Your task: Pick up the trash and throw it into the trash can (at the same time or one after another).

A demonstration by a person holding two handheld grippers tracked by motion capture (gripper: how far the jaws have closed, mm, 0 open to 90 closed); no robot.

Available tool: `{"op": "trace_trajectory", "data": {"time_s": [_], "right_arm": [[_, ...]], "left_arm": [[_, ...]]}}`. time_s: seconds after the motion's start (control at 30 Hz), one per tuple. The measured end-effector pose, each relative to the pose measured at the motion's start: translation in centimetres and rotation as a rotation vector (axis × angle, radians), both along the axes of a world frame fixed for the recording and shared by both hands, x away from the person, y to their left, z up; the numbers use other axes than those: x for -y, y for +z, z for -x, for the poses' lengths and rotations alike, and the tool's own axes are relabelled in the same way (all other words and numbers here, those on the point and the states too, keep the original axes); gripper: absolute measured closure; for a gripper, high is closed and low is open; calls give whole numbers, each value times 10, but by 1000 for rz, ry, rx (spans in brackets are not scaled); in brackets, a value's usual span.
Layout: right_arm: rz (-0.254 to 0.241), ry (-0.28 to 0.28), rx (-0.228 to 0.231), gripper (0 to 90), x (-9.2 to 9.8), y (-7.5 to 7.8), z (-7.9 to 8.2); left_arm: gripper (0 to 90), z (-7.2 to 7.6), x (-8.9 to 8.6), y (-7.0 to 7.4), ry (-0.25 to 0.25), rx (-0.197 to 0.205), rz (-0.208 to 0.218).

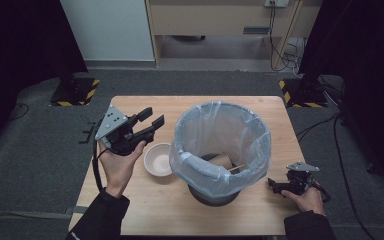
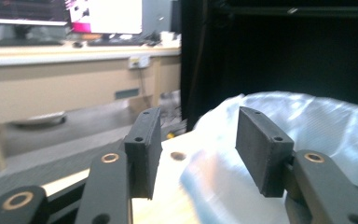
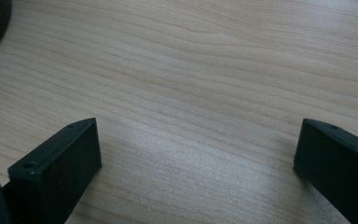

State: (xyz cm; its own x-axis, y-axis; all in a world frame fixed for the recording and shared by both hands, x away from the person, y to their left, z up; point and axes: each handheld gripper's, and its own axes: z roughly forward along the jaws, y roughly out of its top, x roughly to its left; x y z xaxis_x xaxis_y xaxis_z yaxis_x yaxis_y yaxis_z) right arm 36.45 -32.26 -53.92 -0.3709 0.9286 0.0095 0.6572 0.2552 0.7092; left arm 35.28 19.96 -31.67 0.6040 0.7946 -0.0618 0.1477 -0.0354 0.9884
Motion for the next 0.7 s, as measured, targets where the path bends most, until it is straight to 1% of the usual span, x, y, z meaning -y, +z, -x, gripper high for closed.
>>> {"op": "trace_trajectory", "data": {"time_s": [0.1,0.23,0.3,0.33,0.47,0.53,0.57,0.6,0.67,0.7], "right_arm": [[0,0,0,8,0,0,0],[1,2,-1,8,0,0,0],[0,1,0,8,0,0,0],[2,3,0,8,0,0,0],[-1,0,-1,8,0,0,0],[0,0,0,8,0,0,0],[1,2,-1,8,0,0,0],[-2,0,-1,8,0,0,0],[-1,0,-1,8,0,0,0],[-2,0,-2,8,0,0,0]], "left_arm": [[460,-3,-12,-16,34,-28,-24],[435,-9,-28,-42,85,-93,-55],[423,-12,-32,-53,104,-123,-68],[418,-14,-35,-61,115,-145,-76],[401,-22,-40,-86,140,-206,-107],[393,-24,-42,-95,147,-228,-117],[390,-26,-42,-102,153,-243,-122],[388,-27,-43,-107,157,-253,-130],[383,-31,-44,-118,166,-285,-164],[379,-32,-45,-122,170,-292,-172]]}}
